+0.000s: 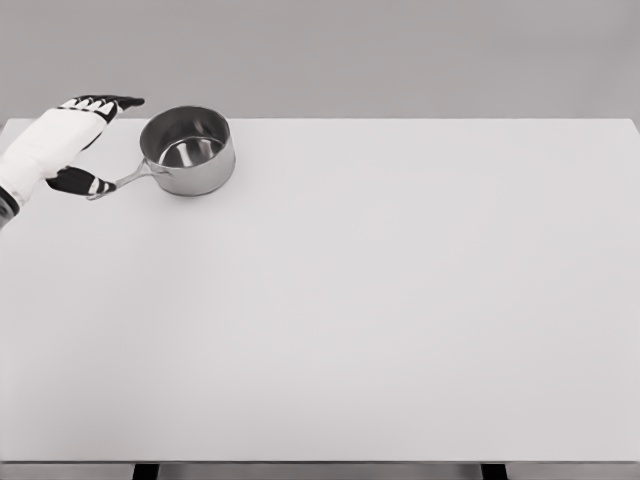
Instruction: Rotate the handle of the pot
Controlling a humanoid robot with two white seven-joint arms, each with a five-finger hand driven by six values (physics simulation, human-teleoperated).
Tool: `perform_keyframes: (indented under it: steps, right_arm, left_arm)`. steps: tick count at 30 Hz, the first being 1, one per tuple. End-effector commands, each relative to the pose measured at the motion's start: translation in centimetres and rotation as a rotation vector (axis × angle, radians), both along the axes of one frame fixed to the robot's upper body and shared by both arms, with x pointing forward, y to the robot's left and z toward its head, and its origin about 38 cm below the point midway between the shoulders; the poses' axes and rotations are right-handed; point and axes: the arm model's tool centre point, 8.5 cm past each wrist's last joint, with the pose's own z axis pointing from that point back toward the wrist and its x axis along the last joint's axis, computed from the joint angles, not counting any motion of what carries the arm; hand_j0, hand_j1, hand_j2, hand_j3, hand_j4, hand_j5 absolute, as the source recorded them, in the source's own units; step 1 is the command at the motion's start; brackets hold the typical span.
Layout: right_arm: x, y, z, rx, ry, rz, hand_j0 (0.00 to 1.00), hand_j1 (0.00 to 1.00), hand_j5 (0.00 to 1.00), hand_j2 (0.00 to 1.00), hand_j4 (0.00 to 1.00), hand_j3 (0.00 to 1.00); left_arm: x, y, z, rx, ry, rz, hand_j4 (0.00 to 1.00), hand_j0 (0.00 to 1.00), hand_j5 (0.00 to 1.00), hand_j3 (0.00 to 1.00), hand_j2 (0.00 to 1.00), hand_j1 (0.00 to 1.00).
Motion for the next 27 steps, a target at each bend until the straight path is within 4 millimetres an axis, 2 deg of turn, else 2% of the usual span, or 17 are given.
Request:
perform_keyframes:
  steps: [1, 4, 7, 9, 17, 22, 27]
  right_arm:
    - [0.0, 0.0, 0.0, 0.0, 0.0, 0.0, 1.0, 1.0, 1.0, 1.0, 1.0, 1.0]
    - [0.0, 0.0, 0.0, 0.0, 0.0, 0.0, 1.0, 1.0, 1.0, 1.0, 1.0, 1.0]
    - [0.0, 0.0, 0.0, 0.0, 0.0, 0.0, 1.0, 1.0, 1.0, 1.0, 1.0, 1.0]
    - [0.0, 0.0, 0.0, 0.0, 0.0, 0.0, 1.0, 1.0, 1.0, 1.0, 1.0, 1.0]
    - [0.0, 0.0, 0.0, 0.0, 0.0, 0.0, 1.0, 1.0, 1.0, 1.0, 1.0, 1.0]
    - [0.0, 0.0, 0.0, 0.0, 0.0, 0.0, 1.0, 1.0, 1.0, 1.0, 1.0, 1.0]
    - [0.0, 0.0, 0.0, 0.0, 0.0, 0.0, 1.0, 1.0, 1.0, 1.0, 1.0, 1.0]
  left_arm:
    - [0.0, -0.2, 0.5, -0.046, -0.024, 0.0, 1.0, 1.0, 1.0, 1.0, 1.0, 1.0]
    - [0.1, -0.1, 0.1, -0.047, -0.017, 0.008, 1.0, 1.0, 1.0, 1.0, 1.0, 1.0]
    - [0.3, -0.5, -1.2, -0.057, 0.001, 0.012, 1.0, 1.0, 1.0, 1.0, 1.0, 1.0]
    - [0.5, -1.4, -1.9, -0.079, 0.01, 0.005, 1.0, 1.0, 1.0, 1.0, 1.0, 1.0]
    - [1.5, 0.5, -4.9, -0.087, 0.062, 0.046, 1.0, 1.0, 1.0, 1.0, 1.0, 1.0]
    - [1.7, 0.6, -4.8, -0.089, 0.059, 0.049, 1.0, 1.0, 1.0, 1.0, 1.0, 1.0]
    - [2.0, 1.5, -4.9, -0.088, 0.06, 0.072, 1.0, 1.0, 1.0, 1.0, 1.0, 1.0]
